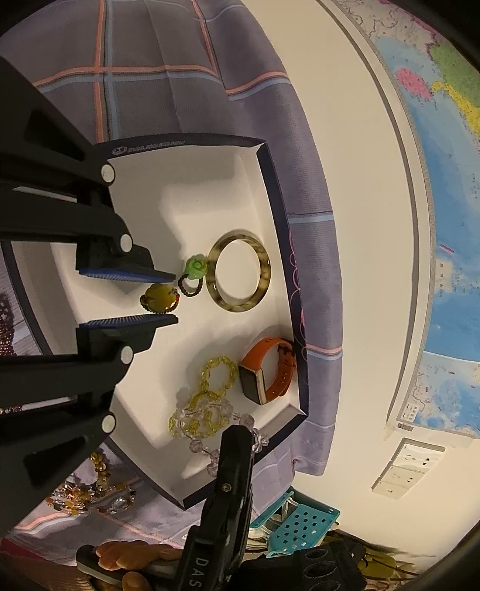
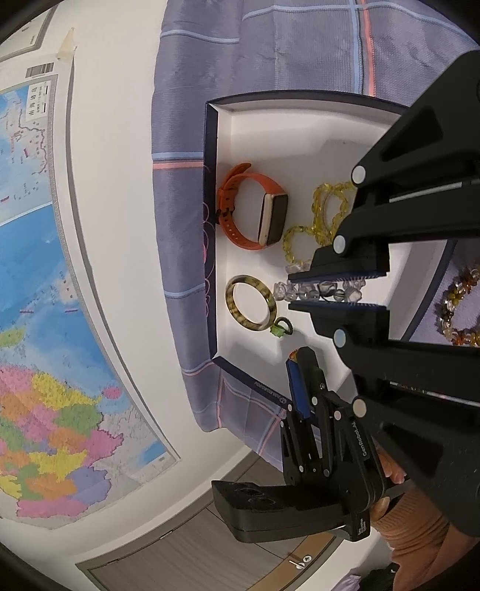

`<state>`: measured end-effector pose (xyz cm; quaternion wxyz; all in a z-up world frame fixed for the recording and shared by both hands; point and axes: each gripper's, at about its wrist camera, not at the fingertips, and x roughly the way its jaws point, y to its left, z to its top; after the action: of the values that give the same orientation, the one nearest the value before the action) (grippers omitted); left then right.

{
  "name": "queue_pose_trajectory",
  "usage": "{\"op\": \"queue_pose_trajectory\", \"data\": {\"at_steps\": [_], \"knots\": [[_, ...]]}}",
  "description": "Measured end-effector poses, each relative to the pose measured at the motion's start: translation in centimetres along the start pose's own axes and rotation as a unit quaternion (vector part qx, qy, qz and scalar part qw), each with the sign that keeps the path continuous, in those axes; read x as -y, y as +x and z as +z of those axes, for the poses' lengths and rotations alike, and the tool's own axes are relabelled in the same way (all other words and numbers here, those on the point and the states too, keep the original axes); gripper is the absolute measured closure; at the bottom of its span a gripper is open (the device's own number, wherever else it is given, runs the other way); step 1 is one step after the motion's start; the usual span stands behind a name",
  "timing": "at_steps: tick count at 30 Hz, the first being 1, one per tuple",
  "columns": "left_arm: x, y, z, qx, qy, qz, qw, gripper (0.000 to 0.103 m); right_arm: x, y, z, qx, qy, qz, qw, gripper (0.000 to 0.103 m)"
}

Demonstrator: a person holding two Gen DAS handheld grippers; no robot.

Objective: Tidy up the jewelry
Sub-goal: 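Carry the crystal strand and yellow pendant over the white tray with both tools, then lower both items into the tray and open both tools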

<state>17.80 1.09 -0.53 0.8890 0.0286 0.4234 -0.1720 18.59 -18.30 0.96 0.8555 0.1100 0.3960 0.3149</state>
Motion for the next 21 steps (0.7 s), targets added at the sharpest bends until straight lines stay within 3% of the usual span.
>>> {"op": "queue_pose_trajectory", "data": {"at_steps": [21], "knots": [[-0.6,2.0,0.2,-0.019,-0.009,0.015,0.9997,0.087,2.9,2.1,0.2,-0.025,0.023,-0.047,0.998,0.093]]}}
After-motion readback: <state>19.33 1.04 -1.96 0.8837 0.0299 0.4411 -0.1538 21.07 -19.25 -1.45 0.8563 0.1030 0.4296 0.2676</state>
